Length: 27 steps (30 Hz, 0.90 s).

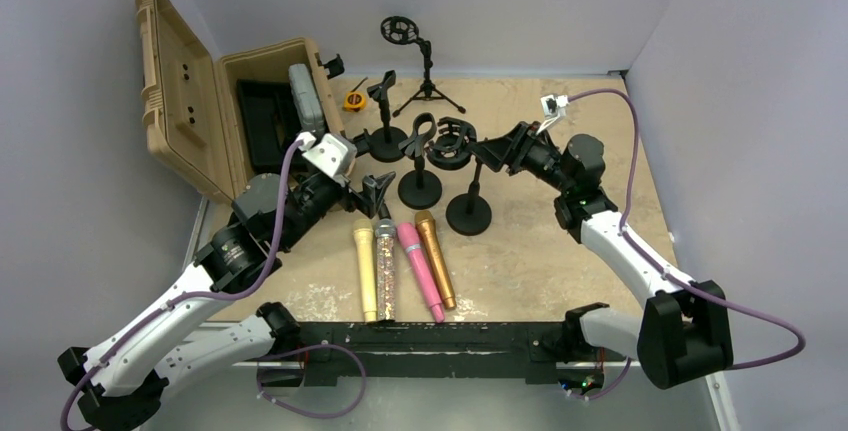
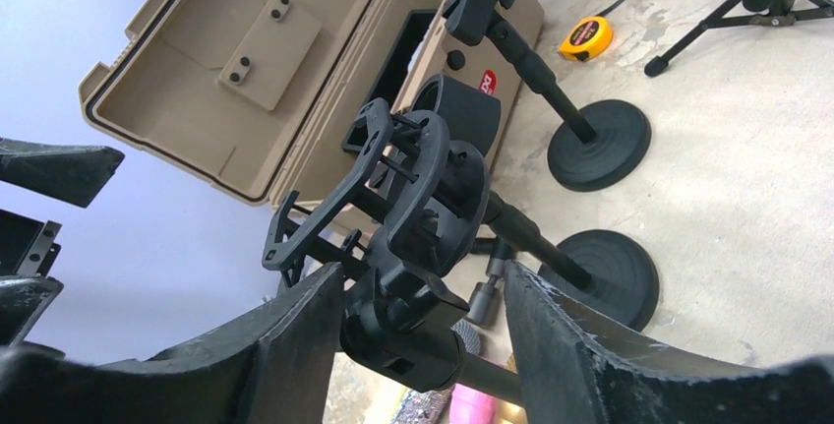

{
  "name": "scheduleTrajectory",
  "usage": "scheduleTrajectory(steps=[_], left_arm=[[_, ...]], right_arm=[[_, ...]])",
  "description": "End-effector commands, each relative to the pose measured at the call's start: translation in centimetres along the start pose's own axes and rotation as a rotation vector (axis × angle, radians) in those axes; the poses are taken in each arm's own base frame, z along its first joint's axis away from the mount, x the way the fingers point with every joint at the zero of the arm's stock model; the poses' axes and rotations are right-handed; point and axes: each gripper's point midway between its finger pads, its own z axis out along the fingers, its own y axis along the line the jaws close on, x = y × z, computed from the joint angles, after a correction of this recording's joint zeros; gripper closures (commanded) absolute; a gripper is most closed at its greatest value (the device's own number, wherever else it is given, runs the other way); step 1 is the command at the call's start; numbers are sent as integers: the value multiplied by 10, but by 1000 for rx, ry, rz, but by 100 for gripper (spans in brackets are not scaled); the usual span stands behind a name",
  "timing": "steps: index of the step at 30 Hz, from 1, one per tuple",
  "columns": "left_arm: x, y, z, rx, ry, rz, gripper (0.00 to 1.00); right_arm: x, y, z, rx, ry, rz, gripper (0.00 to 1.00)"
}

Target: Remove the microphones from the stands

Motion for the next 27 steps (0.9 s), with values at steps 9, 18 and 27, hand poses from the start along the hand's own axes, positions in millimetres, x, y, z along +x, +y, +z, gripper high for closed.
scheduleTrajectory(steps=[9, 18, 27], left_arm=[[-11, 1, -2, -10, -52, 16, 4], [-11, -1, -2, -4, -52, 17, 4], [-12, -2, -2, 0, -52, 18, 4]], right_arm=[[27, -33, -4, 74, 26, -3, 55], [63, -62, -20, 170, 84, 52, 65], [102, -85, -31, 218, 139, 125, 66]])
